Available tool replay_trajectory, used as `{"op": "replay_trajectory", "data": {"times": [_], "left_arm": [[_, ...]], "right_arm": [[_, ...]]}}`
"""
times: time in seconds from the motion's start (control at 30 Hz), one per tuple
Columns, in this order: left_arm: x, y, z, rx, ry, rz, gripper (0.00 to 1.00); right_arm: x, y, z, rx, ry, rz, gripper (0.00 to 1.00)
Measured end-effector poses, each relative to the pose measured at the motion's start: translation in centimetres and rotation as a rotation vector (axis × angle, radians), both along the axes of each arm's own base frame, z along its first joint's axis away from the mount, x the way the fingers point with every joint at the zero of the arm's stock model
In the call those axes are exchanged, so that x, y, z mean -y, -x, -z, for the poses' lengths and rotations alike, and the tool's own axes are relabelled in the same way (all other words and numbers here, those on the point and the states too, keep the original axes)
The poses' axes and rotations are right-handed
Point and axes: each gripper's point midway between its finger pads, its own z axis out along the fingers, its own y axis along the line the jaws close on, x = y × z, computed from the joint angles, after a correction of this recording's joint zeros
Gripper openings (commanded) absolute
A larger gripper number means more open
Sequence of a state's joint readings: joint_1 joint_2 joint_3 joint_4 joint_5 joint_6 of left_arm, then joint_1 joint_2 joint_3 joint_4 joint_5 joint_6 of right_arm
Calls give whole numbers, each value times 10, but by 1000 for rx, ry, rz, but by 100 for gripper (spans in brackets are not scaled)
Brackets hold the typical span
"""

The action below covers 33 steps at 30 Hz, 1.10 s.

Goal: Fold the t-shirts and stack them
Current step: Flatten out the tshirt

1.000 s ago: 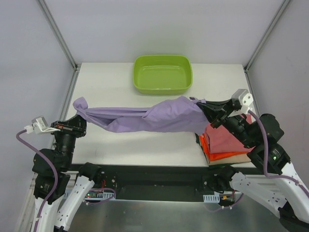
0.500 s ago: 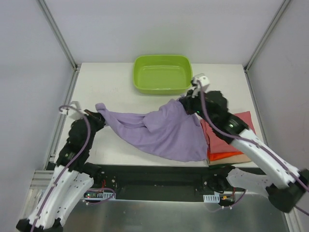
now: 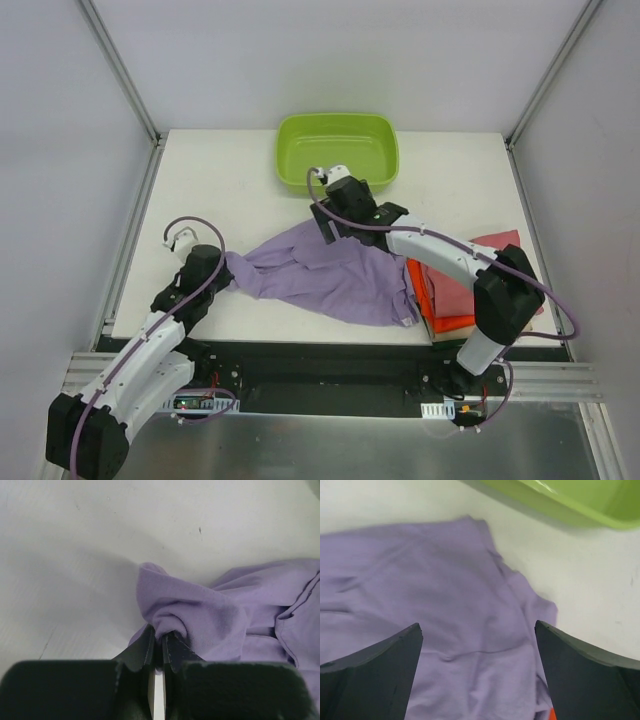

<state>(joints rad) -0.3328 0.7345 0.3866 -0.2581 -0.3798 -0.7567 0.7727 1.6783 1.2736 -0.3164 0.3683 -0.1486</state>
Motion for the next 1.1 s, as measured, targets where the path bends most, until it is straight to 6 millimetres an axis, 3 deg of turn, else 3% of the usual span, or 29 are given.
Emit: {"op": "replay_trajectory", "data": {"times": [0.07, 0.17, 0.23, 0.3, 0.47, 0.6, 0.7, 0.77, 0.83, 0.9, 1.03, 1.1], "left_arm": [[0, 0, -3, 20, 9, -2, 0], [0, -1, -8, 57, 24, -5, 0], [0, 0, -10, 73, 33, -7, 0], [0, 1, -8, 76, 35, -7, 0], [-1, 3, -5, 69, 34, -9, 0], [-1, 3, -2, 57, 30, -9, 0], [-1, 3, -1, 52, 29, -9, 0], [-1, 3, -1, 52, 29, -9, 0], [-1, 3, -1, 52, 29, -10, 0], [-1, 3, -1, 53, 28, -10, 0], [-4, 3, -1, 57, 18, -23, 0], [-5, 3, -2, 57, 15, -26, 0]], "right_arm": [[-30, 8, -17, 40, -35, -71, 96], [-68, 26, -22, 30, -76, -169, 96], [-90, 31, -12, 2, -86, -206, 97], [-105, 33, 12, -48, -72, -224, 99], [-112, 43, 67, -170, 2, -233, 96], [-109, 47, 88, -224, 43, -213, 89], [-104, 48, 93, -233, 57, -186, 81], [-100, 45, 92, -222, 70, -159, 72], [-97, 43, 92, -210, 79, -135, 56], [-92, 40, 92, -202, 85, -105, 45], [-84, 35, 93, -198, 90, -57, 4], [-79, 34, 96, -195, 95, -41, 1]]}}
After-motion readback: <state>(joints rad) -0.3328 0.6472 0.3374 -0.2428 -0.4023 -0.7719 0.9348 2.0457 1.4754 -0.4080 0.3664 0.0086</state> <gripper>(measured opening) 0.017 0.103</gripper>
